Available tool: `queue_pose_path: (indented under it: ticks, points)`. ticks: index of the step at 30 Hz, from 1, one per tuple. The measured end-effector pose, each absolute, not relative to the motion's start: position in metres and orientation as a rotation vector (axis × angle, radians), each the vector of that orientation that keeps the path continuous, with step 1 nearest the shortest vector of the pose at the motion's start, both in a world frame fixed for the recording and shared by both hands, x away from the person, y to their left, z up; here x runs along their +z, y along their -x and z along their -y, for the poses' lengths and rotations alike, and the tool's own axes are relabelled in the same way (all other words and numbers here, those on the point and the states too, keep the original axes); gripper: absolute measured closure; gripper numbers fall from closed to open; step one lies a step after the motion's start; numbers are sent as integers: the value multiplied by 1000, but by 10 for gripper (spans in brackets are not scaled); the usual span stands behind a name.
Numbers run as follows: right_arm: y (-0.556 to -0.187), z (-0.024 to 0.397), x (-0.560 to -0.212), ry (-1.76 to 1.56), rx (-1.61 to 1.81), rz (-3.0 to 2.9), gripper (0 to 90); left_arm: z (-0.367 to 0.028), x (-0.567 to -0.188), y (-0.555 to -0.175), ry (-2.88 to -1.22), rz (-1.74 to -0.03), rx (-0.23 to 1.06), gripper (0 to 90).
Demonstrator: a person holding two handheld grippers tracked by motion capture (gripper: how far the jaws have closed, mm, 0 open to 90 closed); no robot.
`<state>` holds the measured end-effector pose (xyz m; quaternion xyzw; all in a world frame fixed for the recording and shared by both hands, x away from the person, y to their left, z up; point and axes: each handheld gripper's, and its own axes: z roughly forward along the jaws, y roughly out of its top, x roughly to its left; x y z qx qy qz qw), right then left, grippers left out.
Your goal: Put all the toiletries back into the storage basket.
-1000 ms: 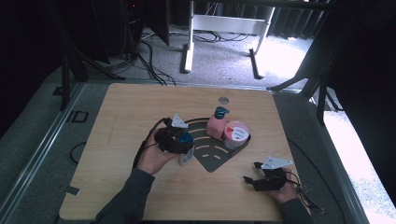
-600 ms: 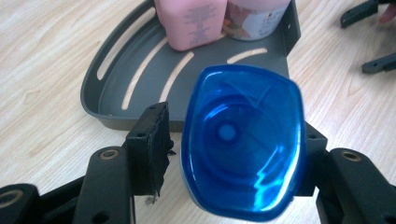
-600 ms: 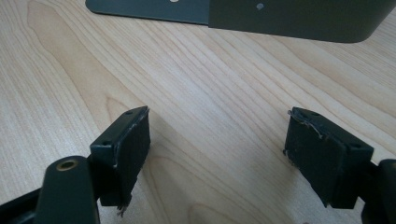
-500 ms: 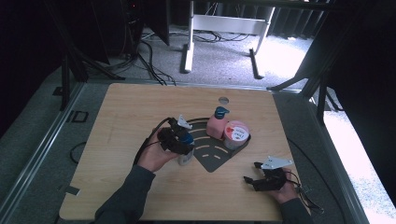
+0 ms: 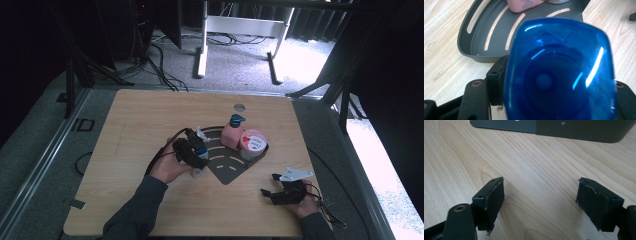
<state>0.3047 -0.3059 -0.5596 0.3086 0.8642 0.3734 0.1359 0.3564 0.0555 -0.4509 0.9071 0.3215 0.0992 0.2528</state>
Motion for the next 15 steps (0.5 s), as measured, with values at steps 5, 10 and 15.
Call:
queue_pose_path:
  ticks: [5, 10, 15]
  points:
    - [-305, 306, -560, -894, 1081, -2503, 220, -54, -454, -359, -2492, -874, 272, 371]
    - [-305, 306, -560, -894, 1081, -2502, 220, -53, -456, -359, -2504, -872, 276, 374]
    - [-305, 306, -560, -894, 1081, -2503, 220, -51, -456, -360, -2523, -861, 263, 411]
